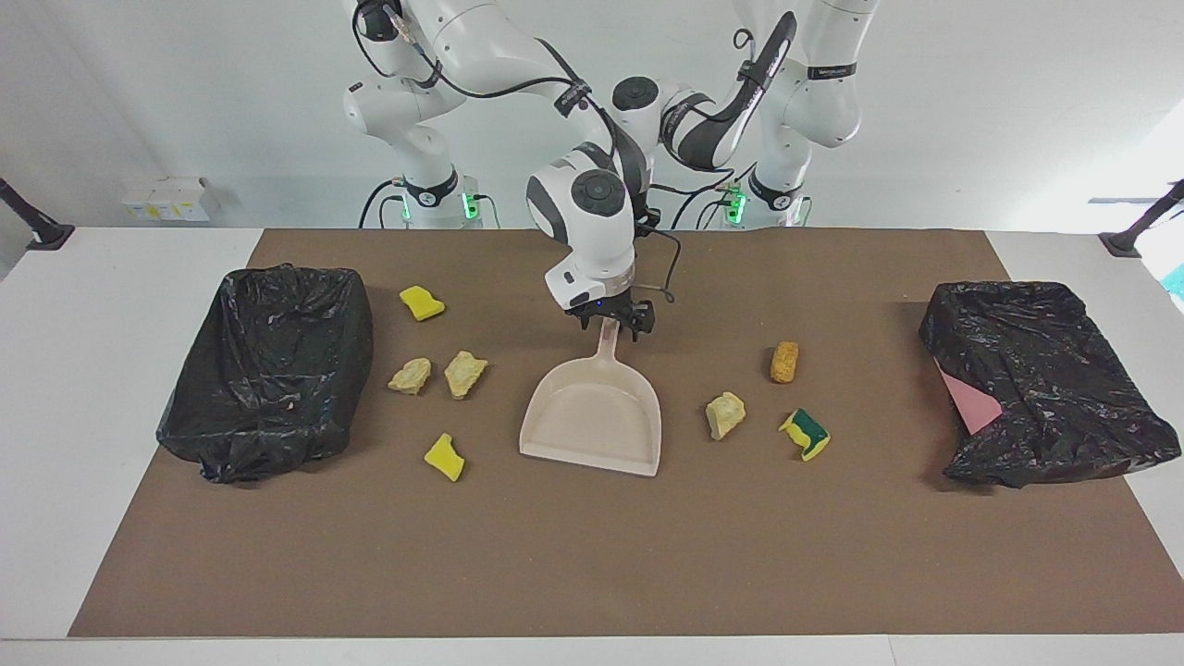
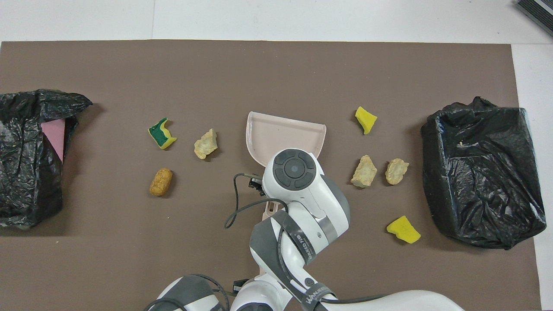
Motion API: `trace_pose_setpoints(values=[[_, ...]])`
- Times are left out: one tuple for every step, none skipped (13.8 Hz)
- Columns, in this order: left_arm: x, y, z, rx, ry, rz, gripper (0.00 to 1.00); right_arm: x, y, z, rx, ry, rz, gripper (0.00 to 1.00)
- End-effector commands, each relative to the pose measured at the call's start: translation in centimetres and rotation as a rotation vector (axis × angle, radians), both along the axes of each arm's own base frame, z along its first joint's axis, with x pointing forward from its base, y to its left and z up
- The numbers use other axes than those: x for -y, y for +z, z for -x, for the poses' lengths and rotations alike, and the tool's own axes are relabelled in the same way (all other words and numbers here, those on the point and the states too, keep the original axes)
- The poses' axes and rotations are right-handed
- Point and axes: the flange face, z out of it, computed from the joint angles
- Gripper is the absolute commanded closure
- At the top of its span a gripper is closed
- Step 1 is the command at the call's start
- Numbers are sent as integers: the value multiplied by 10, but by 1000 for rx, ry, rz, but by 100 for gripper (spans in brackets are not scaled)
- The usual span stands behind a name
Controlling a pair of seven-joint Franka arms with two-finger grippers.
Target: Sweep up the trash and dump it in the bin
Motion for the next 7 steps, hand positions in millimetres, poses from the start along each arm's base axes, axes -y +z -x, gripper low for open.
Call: trace_pose_setpoints(values=[[-11, 1, 0, -23, 34, -4, 100, 7, 3, -2, 10, 28, -21, 61], [-18, 5, -5, -42, 53, -26, 100, 10, 3, -4, 11, 46, -23, 71], [-28, 12, -12, -56, 75, -41, 100, 11, 2, -5, 11, 60, -24, 83], [-37, 18, -15, -67, 93, -51, 100, 10, 2, -6, 13, 65, -25, 93], [-47, 23, -21, -76, 114, -57, 100, 12, 2, -8, 22, 86, -18, 96], [-61, 27, -33, -89, 155, -68, 100, 13, 2, -8, 27, 133, -18, 98], [-72, 35, -41, -89, 182, -62, 100, 15, 3, -10, 34, 197, -22, 98]])
